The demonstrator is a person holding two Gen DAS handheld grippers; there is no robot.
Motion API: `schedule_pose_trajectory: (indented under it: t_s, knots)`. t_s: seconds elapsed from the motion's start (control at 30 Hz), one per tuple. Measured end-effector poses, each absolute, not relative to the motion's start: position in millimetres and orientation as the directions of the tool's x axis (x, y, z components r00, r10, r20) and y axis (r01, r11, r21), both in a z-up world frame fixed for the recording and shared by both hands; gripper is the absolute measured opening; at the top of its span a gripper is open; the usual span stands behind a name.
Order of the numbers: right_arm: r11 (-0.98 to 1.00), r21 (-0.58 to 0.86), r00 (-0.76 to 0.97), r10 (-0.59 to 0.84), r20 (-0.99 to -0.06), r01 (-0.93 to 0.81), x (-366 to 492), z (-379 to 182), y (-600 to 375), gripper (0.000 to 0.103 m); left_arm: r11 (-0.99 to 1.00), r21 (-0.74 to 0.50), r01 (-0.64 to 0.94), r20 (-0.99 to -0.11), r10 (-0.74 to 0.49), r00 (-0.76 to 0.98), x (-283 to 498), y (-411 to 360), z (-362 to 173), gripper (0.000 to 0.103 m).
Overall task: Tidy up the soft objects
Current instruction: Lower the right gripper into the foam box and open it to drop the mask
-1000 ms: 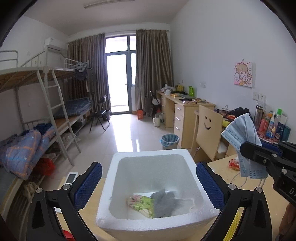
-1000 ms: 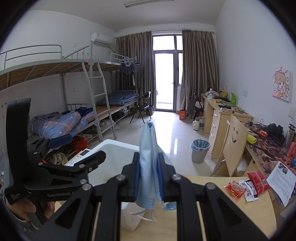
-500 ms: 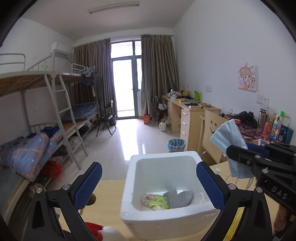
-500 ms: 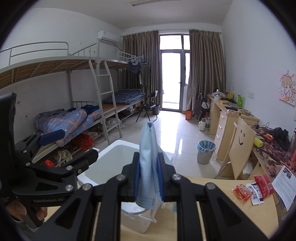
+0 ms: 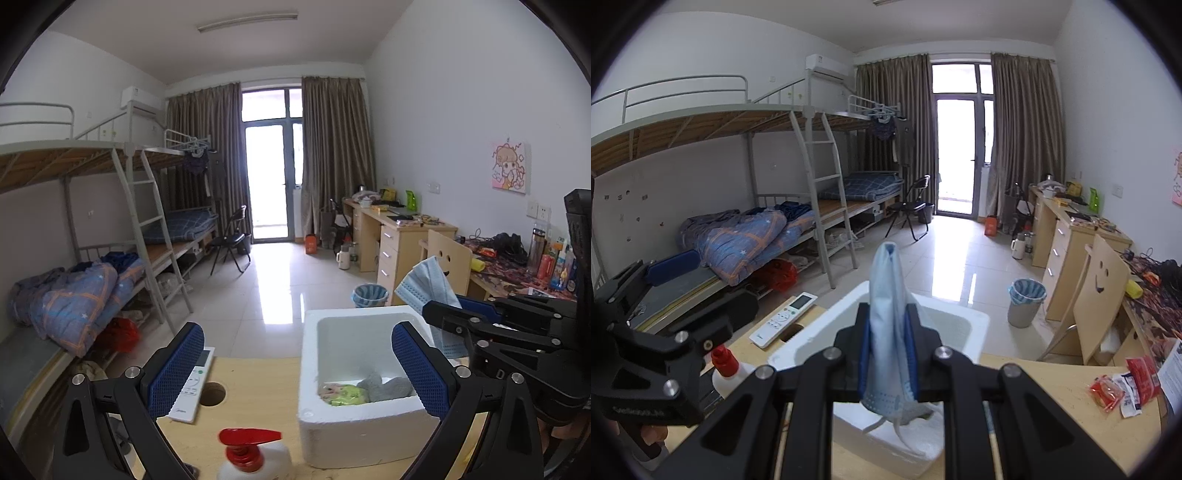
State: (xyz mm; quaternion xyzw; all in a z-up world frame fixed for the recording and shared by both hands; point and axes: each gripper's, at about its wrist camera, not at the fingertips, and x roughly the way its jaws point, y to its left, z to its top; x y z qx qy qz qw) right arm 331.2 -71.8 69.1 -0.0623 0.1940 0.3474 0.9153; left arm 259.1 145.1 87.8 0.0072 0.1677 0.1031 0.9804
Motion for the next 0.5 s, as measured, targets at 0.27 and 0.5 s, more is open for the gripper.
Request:
schedule_pose_trajectory:
  t_s: [0.27, 0.5]
  knots:
    - [0.753, 0.018, 0.679, 0.603, -0.419, -0.657, 341, 62, -64, 0.021, 0.974, 0.033, -0.224, -0.323, 0.222, 0.920, 258, 157, 86, 0.102]
    - [0.767, 0.024, 0.680, 0.583, -0.445, -0.642, 348, 56, -58, 0.021, 0.972, 0.043, -0.231, -0.329, 0.232, 0.915, 258, 155, 84, 0.102]
